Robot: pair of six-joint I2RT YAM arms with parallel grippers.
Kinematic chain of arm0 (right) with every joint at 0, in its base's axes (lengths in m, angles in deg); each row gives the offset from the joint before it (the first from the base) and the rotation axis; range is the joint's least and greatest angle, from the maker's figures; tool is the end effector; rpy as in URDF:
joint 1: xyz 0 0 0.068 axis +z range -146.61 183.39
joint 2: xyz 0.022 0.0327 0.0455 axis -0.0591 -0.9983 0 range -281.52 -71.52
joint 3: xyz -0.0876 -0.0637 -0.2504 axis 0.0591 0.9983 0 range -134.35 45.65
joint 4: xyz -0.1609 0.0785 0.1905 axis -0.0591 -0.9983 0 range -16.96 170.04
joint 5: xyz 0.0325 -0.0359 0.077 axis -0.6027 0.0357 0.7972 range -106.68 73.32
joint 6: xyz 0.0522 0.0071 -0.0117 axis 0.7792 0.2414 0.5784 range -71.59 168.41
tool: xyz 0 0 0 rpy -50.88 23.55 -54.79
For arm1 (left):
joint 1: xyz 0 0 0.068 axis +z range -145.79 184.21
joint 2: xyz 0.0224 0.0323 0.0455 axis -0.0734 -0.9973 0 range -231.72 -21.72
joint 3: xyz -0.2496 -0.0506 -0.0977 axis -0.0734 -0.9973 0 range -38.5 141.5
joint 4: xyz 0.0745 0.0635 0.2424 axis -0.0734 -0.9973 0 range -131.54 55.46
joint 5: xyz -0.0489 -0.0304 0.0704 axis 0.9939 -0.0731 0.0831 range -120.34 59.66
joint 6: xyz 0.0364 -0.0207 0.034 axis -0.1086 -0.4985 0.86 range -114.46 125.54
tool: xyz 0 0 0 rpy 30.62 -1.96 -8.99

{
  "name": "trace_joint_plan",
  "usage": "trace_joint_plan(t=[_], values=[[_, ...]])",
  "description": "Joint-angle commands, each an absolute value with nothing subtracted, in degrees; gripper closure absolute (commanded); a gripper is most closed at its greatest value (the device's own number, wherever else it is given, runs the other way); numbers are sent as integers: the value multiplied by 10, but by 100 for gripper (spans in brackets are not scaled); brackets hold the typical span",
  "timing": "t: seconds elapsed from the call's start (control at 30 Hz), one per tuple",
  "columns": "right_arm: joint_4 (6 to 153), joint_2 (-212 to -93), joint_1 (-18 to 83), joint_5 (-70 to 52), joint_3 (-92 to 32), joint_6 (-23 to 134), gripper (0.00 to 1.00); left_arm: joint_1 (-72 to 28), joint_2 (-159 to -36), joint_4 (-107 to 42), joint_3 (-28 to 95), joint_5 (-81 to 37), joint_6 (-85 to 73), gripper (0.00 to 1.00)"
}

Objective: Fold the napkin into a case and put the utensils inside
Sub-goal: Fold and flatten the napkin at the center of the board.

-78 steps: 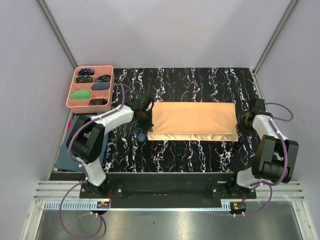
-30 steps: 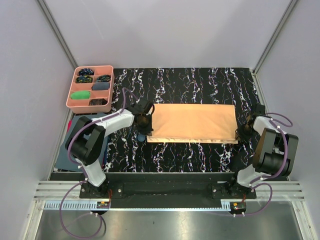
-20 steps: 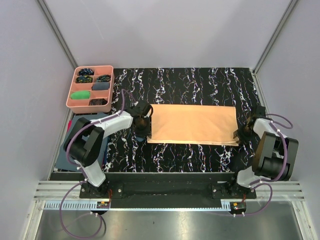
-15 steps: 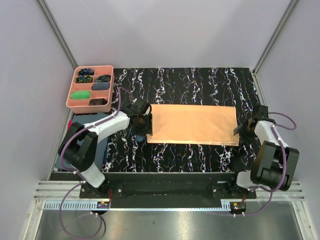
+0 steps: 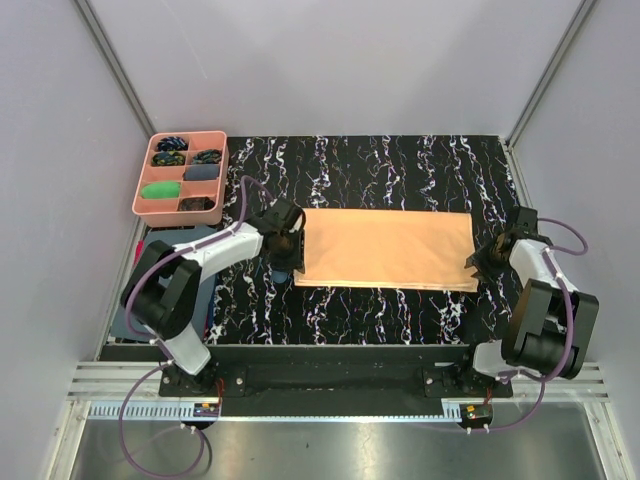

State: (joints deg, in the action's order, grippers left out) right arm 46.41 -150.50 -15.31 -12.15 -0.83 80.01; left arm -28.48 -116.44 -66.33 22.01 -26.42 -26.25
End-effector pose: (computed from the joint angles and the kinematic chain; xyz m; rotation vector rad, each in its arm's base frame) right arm 0.2403 -0.0783 0.1915 1.1400 2.4820 0.1723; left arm 0.2701 -0.1763 0.1883 0.0424 2.7958 -0.3981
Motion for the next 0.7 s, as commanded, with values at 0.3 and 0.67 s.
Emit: trace_joint_plan(t=[0.3, 0.67], values=[[486, -1562, -157, -164, 24, 848, 70, -295, -1188, -621, 184, -288, -259, 70], [500, -1495, -157, -204, -56, 752, 18, -321, -1120, -642, 267, -245, -253, 71]])
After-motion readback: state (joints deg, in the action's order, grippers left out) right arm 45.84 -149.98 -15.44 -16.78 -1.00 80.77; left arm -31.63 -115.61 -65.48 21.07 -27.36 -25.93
